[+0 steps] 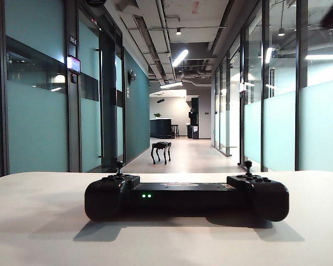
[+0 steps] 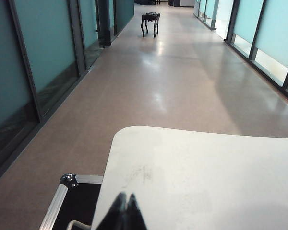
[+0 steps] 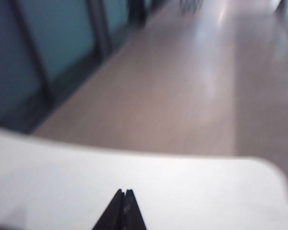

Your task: Push the left joystick on the remote control sitting on the white table forward to make the robot dog walk in a straight line until it approaches the door.

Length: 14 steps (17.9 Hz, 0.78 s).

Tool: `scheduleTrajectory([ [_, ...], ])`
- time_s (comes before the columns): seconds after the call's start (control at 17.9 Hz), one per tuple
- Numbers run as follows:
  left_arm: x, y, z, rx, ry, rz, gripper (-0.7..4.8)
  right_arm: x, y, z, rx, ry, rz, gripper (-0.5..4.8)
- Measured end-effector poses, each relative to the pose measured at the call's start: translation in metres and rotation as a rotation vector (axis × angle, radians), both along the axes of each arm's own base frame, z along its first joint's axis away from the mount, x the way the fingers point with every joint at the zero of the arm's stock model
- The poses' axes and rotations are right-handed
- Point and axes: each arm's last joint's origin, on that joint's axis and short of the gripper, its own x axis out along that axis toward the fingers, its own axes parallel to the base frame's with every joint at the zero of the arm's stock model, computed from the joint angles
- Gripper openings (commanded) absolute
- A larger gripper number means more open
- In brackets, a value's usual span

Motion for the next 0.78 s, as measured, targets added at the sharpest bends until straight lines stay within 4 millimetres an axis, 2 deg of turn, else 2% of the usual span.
scheduleTrajectory([
  [0.17, 0.000, 0.000, 0.000, 0.000, 0.000, 0.000, -0.05, -0.012, -0.024, -0.034, 0.012, -0.056, -0.134, -0.06],
  [0.34, 0.000, 0.000, 0.000, 0.000, 0.000, 0.000, -0.05, -0.021, -0.037, -0.060, 0.019, -0.078, -0.171, -0.06],
  [0.73, 0.000, 0.000, 0.000, 0.000, 0.000, -0.001, -0.05, -0.030, -0.049, -0.092, 0.028, -0.162, -0.265, -0.06],
  [0.78, 0.000, 0.000, 0.000, 0.000, 0.000, -0.001, -0.05, -0.031, -0.050, -0.090, 0.031, -0.184, -0.265, -0.06],
])
